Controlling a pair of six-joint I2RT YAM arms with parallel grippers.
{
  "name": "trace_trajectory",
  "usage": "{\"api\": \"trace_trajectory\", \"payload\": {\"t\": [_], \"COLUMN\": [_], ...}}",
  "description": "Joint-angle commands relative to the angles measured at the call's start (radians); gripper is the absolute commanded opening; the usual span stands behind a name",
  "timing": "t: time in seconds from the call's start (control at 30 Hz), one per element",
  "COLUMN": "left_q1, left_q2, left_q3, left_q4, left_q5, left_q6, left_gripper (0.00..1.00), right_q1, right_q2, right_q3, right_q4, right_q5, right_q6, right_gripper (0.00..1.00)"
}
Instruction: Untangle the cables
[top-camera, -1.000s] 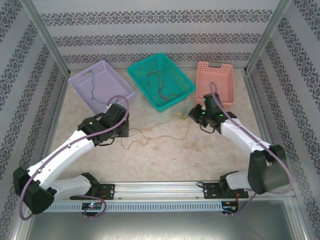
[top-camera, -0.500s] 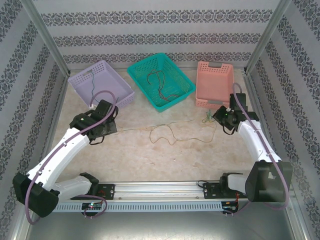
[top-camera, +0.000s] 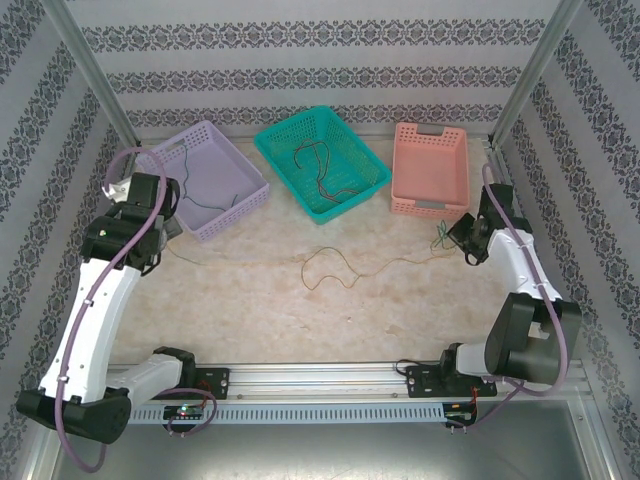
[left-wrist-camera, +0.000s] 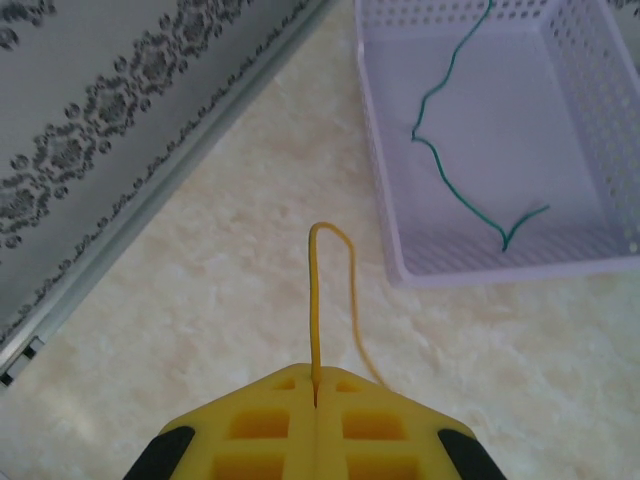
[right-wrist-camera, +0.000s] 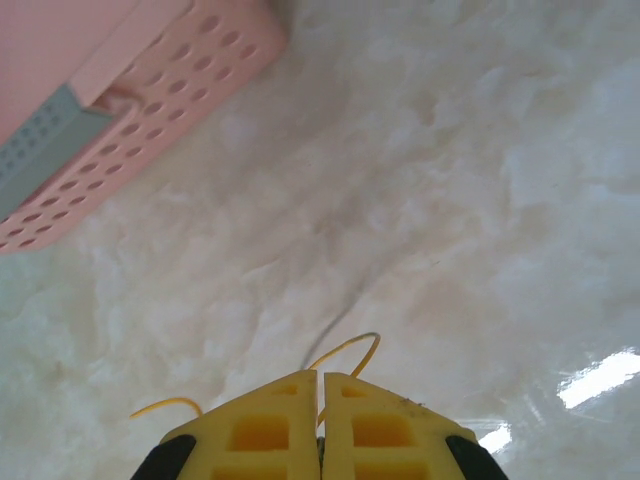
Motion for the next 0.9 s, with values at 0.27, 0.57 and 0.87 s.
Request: {"api": "trace_trajectory", "payload": {"t": [0.27, 0.57, 0.87], "left_q1": [0.018, 0.016, -0.032], "left_q2": [-0.005, 0.024, 0.105], "left_q3": [0.06, 0.158, 0.097], "left_q4": [0.224, 0.306, 0.5], "left_q5": [0.456, 0.749, 1.165], "left_q6": [0.148, 0.077, 0.077], "left_gripper": [0.0, 0.0, 0.0], "right_q1": [0.04, 0.176, 0.374], "right_q2": [0.077, 0.031, -0.18], "right_q3": [0.03, 0.031, 0.085], "right_q4": [-0.006, -0.043, -0.031], "right_q5": [-0.045, -0.032, 0.025], "right_q6": [-0.022, 0.011, 0.088], "right_gripper": [0.0, 0.4, 0.51]}}
